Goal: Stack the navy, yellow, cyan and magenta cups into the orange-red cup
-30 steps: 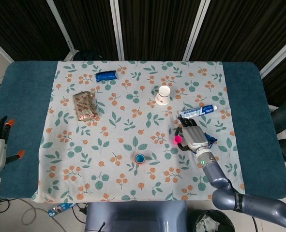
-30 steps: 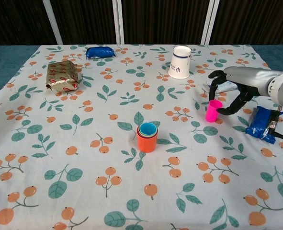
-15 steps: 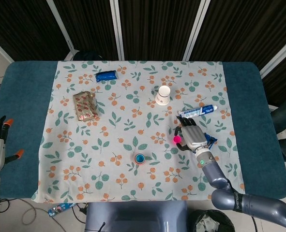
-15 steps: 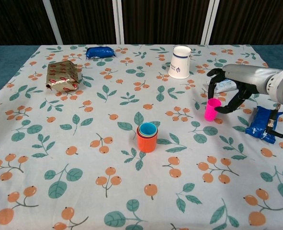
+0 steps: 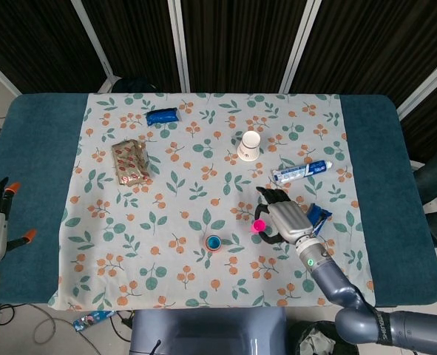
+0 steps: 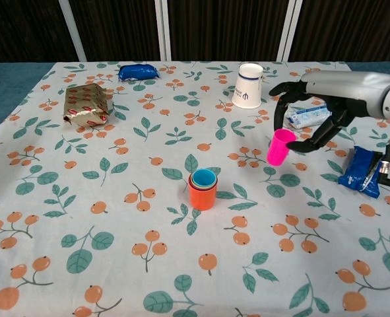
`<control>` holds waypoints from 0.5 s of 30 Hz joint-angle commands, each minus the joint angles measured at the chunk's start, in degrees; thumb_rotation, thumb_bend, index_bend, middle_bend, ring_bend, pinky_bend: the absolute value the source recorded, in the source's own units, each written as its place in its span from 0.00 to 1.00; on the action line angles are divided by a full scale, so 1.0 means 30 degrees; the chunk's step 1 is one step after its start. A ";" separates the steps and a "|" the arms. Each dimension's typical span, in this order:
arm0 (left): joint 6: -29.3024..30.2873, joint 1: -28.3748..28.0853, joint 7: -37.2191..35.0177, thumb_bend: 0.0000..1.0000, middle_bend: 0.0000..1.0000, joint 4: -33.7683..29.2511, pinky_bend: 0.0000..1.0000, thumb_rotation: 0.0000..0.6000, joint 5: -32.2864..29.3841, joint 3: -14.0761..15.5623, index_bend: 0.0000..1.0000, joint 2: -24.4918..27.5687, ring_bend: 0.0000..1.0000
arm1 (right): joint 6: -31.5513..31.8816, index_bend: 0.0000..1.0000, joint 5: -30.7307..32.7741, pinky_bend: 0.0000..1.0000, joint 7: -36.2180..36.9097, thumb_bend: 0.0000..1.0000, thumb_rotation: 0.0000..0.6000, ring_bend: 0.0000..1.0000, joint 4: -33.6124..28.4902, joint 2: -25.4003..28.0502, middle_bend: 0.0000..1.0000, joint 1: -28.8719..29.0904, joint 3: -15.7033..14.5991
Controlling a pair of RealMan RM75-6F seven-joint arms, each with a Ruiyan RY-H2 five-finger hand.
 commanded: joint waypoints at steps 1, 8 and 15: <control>-0.0056 0.0006 0.0006 0.09 0.01 -0.0028 0.00 1.00 0.0027 0.0002 0.13 0.0010 0.00 | 0.0349 0.48 -0.0390 0.06 -0.0218 0.43 1.00 0.05 -0.1143 0.0473 0.00 -0.0036 -0.0141; -0.0233 0.0042 0.0044 0.09 0.01 0.0013 0.00 1.00 -0.0124 -0.0110 0.13 0.0063 0.00 | 0.0659 0.48 -0.0203 0.06 -0.0352 0.43 1.00 0.05 -0.1875 0.0170 0.00 0.0359 0.0130; -0.0386 0.0085 0.0104 0.09 0.01 -0.0055 0.00 1.00 -0.0013 -0.0027 0.13 0.0138 0.00 | 0.0842 0.48 0.0335 0.06 -0.0793 0.43 1.00 0.05 -0.1897 -0.0564 0.00 0.0895 0.0156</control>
